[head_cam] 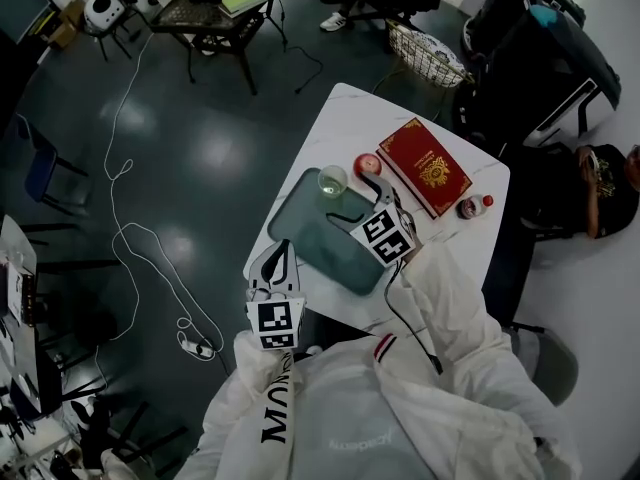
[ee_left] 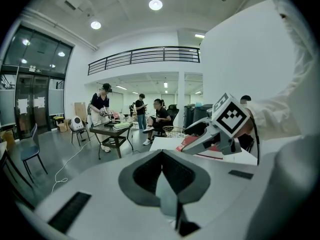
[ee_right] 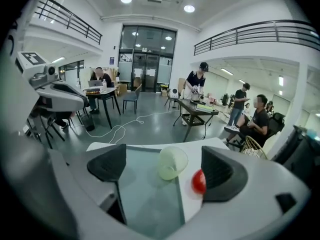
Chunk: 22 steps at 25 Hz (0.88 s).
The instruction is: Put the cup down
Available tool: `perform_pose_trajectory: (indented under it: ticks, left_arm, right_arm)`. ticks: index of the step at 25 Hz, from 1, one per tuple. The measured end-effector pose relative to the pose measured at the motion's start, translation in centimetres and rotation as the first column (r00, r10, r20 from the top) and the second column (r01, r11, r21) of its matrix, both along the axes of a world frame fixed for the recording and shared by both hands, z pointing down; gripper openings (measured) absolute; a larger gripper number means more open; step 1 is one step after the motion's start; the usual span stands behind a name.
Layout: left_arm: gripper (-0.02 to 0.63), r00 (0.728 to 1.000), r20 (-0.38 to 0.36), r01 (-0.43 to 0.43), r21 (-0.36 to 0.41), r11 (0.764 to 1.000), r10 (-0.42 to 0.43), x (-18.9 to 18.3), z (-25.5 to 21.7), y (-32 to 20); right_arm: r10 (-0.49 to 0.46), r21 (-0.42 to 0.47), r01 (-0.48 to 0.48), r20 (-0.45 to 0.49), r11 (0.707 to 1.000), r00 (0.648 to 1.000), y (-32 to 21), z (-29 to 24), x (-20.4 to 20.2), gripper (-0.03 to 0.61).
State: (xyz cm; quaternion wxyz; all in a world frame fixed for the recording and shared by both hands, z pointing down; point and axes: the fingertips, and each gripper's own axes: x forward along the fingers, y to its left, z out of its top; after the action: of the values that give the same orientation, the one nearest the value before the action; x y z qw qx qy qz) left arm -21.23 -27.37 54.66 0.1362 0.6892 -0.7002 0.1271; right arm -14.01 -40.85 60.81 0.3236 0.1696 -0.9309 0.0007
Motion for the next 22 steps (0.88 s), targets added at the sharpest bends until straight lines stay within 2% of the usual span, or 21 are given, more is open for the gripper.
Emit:
perform_pose_trajectory:
  ticks: [7, 12, 17, 22]
  left_arm:
    - [0.012, 1.0, 0.014, -0.008, 0.019, 1.0, 0.008, 0.4, -1.2, 1.4]
    - [0.012, 1.0, 0.024, -0.017, 0.037, 0.999, 0.016, 1.0, -2.1, 2.1]
    - [0.012, 0.999, 0.032, -0.02, 0.044, 0.999, 0.019, 1.5, -2.2, 3.1]
    - [0.012, 0.999, 0.032, -0.031, 0.051, 0.998, 0.03, 2.3, -2.5, 4.1]
  right_arm:
    - [0.037, 0.058, -0.041, 0.068, 0.997, 0.997, 1.5, -2.5, 1.2, 0.476]
    - [0.028, 0.138, -0.043, 0.108, 0.99, 0.994, 2.7, -4.4, 1.7, 0.472]
    - [0.034, 0.155, -0.056, 0.142, 0.986, 0.989, 3.8, -5.9, 2.2, 0.471]
    - [0.061, 0.117, -0.079, 0.154, 0.99, 0.986, 5.2, -6.1, 3.1, 0.463]
